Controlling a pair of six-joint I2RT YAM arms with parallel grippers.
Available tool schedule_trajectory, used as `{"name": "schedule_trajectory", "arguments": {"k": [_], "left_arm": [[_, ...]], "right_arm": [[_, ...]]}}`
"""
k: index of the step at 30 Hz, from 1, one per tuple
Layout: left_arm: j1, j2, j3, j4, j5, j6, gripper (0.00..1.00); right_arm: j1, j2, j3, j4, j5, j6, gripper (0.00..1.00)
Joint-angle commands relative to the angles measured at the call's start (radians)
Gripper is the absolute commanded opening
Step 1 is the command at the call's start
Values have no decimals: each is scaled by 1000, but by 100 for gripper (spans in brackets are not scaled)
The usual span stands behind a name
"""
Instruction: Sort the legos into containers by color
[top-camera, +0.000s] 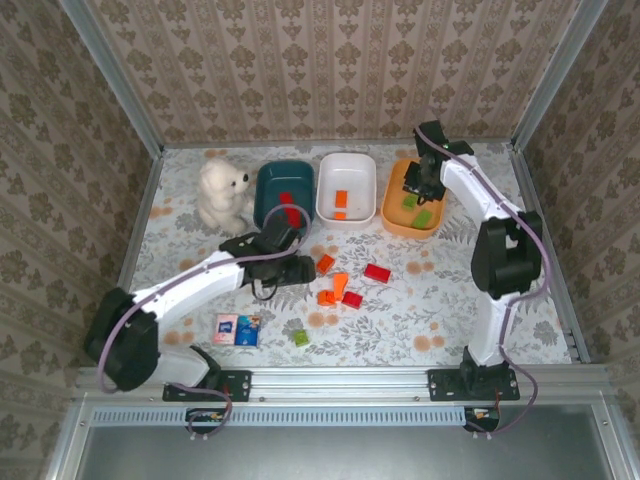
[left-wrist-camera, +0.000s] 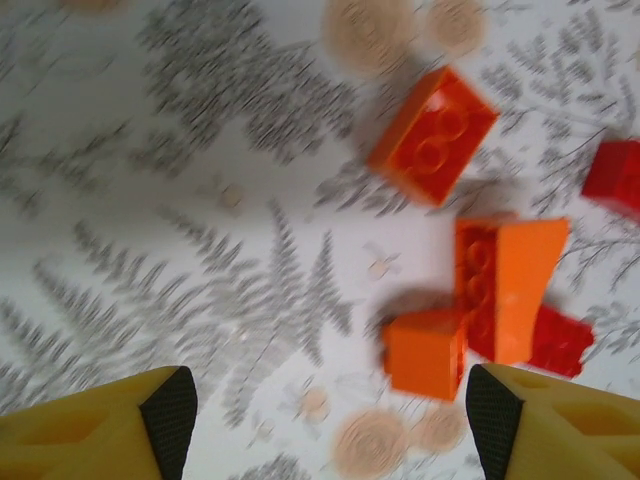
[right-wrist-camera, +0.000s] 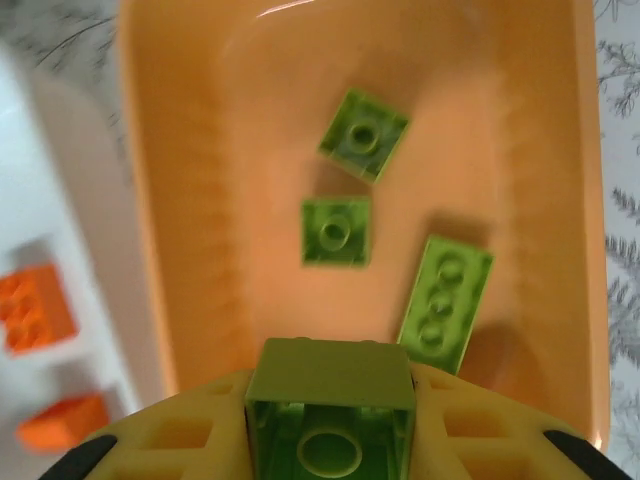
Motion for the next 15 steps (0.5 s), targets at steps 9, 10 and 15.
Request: {"name": "schedule_trajectory", "arguments": {"k": [9,10,15], "left_arm": [[-25,223,222,-5,-29,59,75],[-24,238,240,-14,-30,62,75],[-29,300,310,-70,-44,105,75]], "right_arm": [[-63,249,243,-158,33,45,26],[-63,263,250,-178,51,54,26],[-76,272,235,-191,114,99,27]]}}
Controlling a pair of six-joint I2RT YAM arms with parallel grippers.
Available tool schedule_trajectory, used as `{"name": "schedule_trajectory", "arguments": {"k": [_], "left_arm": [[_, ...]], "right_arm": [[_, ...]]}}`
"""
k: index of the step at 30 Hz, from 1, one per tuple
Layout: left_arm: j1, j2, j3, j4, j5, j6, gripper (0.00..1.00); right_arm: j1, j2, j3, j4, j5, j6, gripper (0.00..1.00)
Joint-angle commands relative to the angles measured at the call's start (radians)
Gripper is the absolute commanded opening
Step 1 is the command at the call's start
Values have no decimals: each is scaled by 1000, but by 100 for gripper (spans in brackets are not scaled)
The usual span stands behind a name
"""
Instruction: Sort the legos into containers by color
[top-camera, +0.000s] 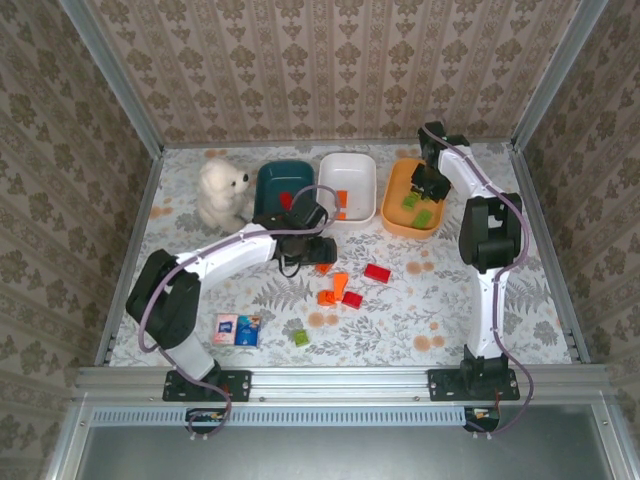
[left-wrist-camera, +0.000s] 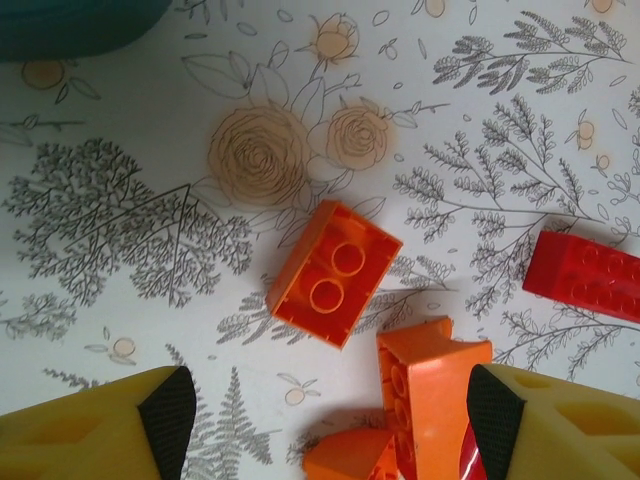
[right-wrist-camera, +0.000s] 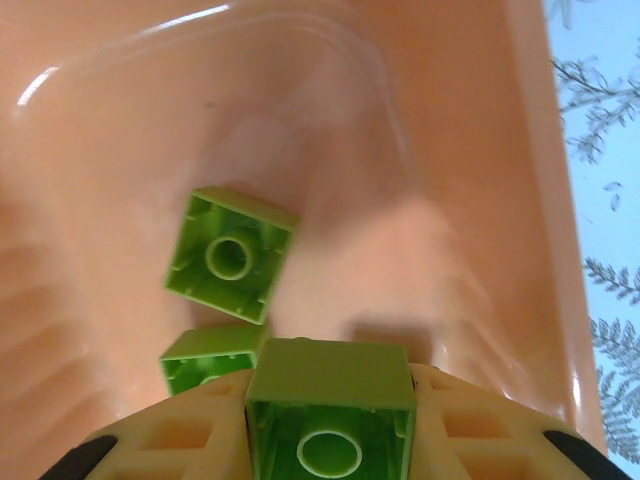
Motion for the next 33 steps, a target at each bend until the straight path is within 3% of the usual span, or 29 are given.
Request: {"name": "schedule_trajectory", "arguments": {"k": [1,7,11,16,25,29,33], "left_arm": [[-9,33,61,-72,-25,56,75],[-12,81,124,-131,-50,110,76],[-16,130,167,-156,-50,158,76],[-20,207,217,-171,-48,212,76],[-30,313,279,-188,-52,280,72],[-29,360,298,-182,-43,301,63],[-33,386,310,-176,-27,306,43]], "right_arm": [[-10,24,23,-55,58,42,27],[-8,96,129,-116,48,45,33],[-6,83,134,-120,50,50,47],[8,19,141,-95,49,27,55],[57,-221,85,-37,-8,-26,56],[86,-399,-89,34,-27,-24,56],[92,-598,-298,86,-52,6,56]]}}
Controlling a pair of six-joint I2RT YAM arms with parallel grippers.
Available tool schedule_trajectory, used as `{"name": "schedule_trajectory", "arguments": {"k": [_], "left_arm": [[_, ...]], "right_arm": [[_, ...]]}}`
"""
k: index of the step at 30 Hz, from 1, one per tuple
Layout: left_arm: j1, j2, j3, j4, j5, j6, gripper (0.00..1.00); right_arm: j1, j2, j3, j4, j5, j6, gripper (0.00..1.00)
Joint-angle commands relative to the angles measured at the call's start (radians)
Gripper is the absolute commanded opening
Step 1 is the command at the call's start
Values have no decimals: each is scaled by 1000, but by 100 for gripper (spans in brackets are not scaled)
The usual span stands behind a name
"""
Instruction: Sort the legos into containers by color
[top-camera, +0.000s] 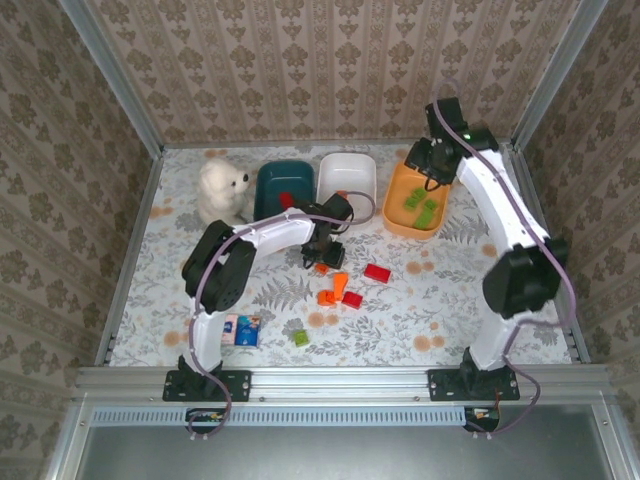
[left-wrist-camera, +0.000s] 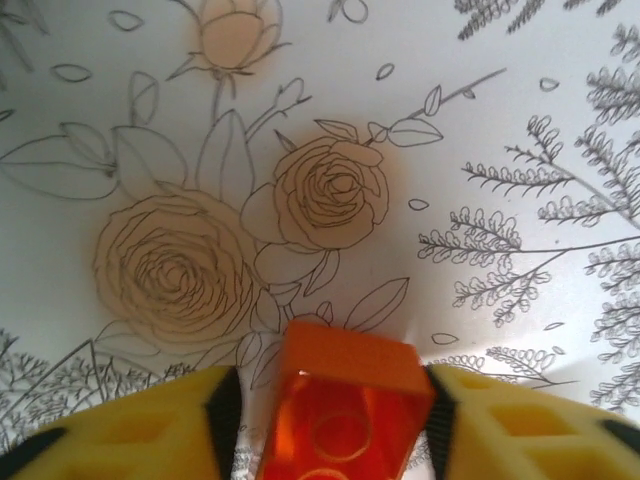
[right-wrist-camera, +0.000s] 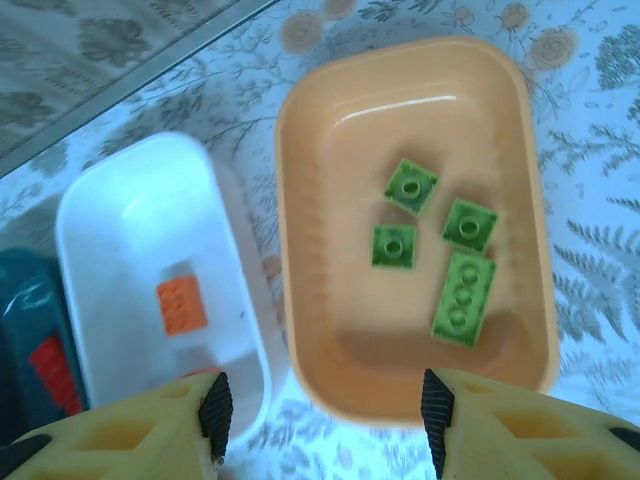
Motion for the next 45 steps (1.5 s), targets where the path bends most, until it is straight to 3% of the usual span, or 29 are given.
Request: {"name": "schedule_trajectory", "arguments": {"k": [1,7,14,21,29,33,37,40,45], "left_arm": [[-13,19,30,-16,11,22,38],[-11,-12,81,-43,-35,34,25],[46,-12,331,-69,-1,12,23],[102,235,695,-95,86,-11,23],[140,493,973,-52,157,-53,23],[150,529,971,-35,179,-72,28],[151,516,941,-44,187,-72,46],[148,463,886,-22,179,-81,53],[150,330,821,14,166,-114,57]], "right_arm": [[-6,-123,-150,27,-35,15,56],[-3,-326,-326,17,-66,4,55],[10,-566,-550,38,-144,-13,54],[54,-726,-695,61,-236,24,54],[65,-819,-702,-17,-215,23,55],[65,-839,-711,-39,-212,23,55],[65,-836,-724,-37,-224,18,55],[67,-816,-739,-30,-232,-1,55],[126,-768,-754,-22,-193,-70,56]]}}
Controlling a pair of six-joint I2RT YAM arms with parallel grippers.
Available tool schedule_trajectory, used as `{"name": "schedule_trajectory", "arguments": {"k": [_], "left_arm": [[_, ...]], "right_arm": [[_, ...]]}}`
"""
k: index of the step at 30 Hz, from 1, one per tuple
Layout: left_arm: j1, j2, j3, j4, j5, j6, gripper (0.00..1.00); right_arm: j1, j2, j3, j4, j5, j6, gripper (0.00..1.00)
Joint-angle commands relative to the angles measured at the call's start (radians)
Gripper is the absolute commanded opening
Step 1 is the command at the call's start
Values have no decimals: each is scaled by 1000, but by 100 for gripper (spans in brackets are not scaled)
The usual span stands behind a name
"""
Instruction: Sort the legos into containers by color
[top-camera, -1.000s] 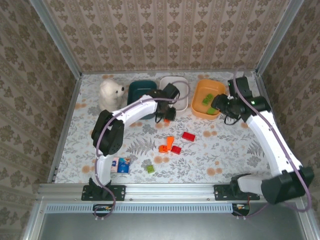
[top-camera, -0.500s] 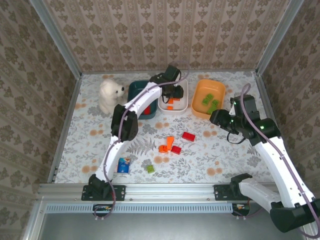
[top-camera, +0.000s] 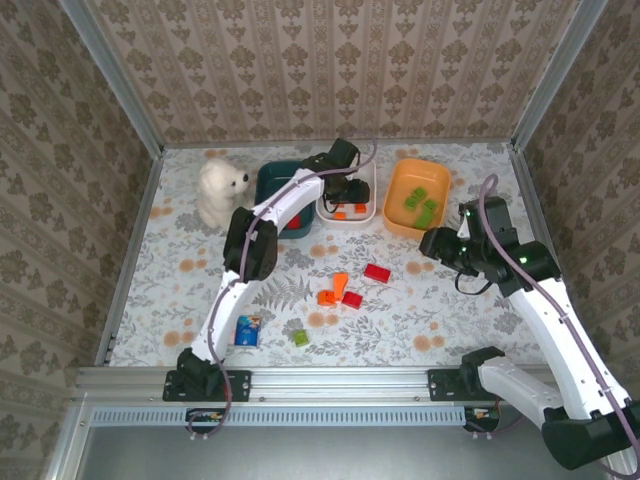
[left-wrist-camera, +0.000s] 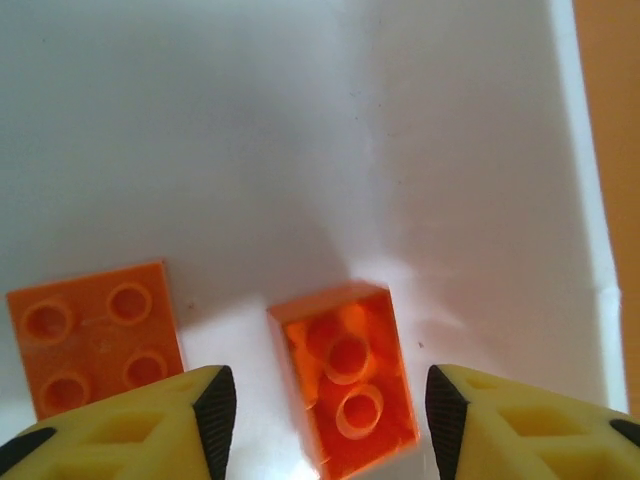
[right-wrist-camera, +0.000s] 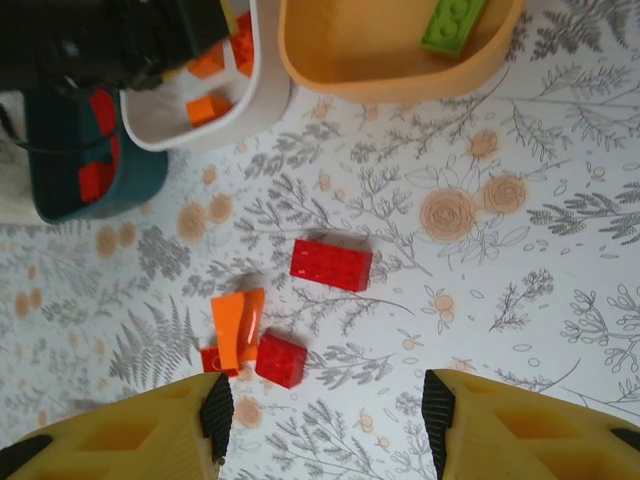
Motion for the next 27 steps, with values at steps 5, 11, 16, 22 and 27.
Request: {"name": "schedule_trajectory", "arguments": {"k": [5,11,16,22,27], "left_arm": [[17,-336,-188,62,-33,-56,58],[85,-705,-633,169,-54,-94,59],[127,-1015,-1001,168,-57,-95,61],[125,-1303,-1349,136,-68,-153,61],[125,-1493,-1519,113,-88,-216,61]], "right_arm": [[186,117,3,-7,100,-106,57],[351,242,23,27,171,-122,58],[449,370,18,58,130,-172,63],[590,562,16,86,102,-345,65],[627,696,49,95,161,-442,70]]}}
